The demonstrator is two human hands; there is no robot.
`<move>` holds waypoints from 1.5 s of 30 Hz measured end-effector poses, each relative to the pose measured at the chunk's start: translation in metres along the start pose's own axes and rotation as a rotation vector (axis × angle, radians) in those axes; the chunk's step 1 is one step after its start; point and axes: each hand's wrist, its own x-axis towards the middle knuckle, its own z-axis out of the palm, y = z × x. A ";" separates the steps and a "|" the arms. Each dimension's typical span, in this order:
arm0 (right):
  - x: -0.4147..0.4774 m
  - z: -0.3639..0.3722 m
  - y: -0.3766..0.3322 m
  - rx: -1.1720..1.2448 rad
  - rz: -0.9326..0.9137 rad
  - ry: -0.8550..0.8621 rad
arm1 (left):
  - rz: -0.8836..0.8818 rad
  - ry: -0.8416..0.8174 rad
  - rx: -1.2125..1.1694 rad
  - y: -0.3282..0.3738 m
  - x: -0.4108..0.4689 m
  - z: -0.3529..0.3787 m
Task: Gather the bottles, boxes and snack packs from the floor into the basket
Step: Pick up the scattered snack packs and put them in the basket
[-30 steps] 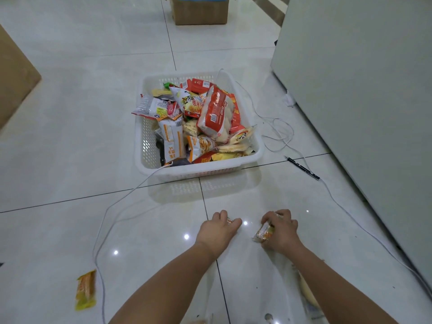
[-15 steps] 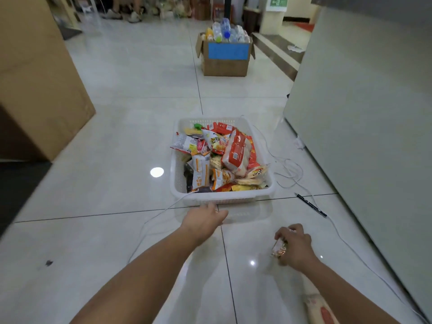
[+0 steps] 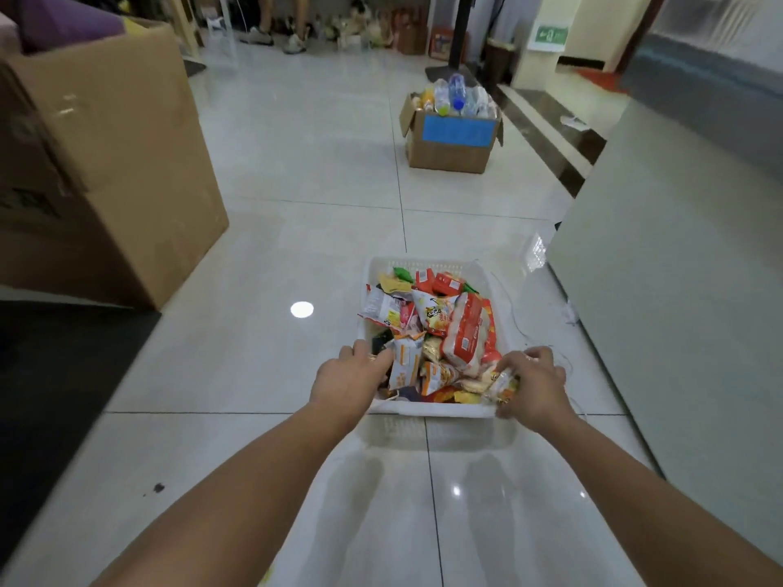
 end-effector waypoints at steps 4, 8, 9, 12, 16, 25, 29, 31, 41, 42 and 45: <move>-0.010 -0.065 -0.041 -0.027 -0.002 -0.010 | -0.062 0.016 -0.065 -0.002 -0.011 -0.077; -0.026 -0.141 -0.086 -0.028 0.015 -0.041 | -0.062 0.021 -0.096 -0.015 -0.028 -0.159; -0.032 -0.162 -0.099 -0.034 0.013 -0.049 | -0.060 0.026 -0.077 -0.021 -0.033 -0.183; -0.046 -0.226 -0.141 -0.065 0.014 -0.076 | -0.031 -0.022 -0.119 -0.036 -0.043 -0.262; -0.048 -0.303 -0.191 -0.055 0.043 -0.058 | 0.001 0.058 -0.069 -0.049 -0.040 -0.353; -0.030 -0.385 -0.215 -0.103 0.022 -0.044 | -0.037 0.150 -0.078 -0.076 -0.005 -0.429; -0.002 -0.403 -0.197 -0.072 0.063 -0.023 | -0.037 0.065 -0.061 -0.058 0.025 -0.437; 0.018 -0.405 -0.186 -0.040 0.066 -0.004 | -0.049 -0.003 -0.081 -0.047 0.045 -0.434; 0.178 -0.361 -0.121 0.040 0.025 -0.130 | -0.210 -0.118 -0.192 0.000 0.193 -0.375; 0.193 -0.355 -0.115 0.043 0.025 -0.144 | -0.225 -0.115 -0.200 0.002 0.204 -0.365; 0.230 -0.325 -0.098 0.046 0.037 -0.170 | -0.251 -0.129 -0.218 -0.001 0.232 -0.329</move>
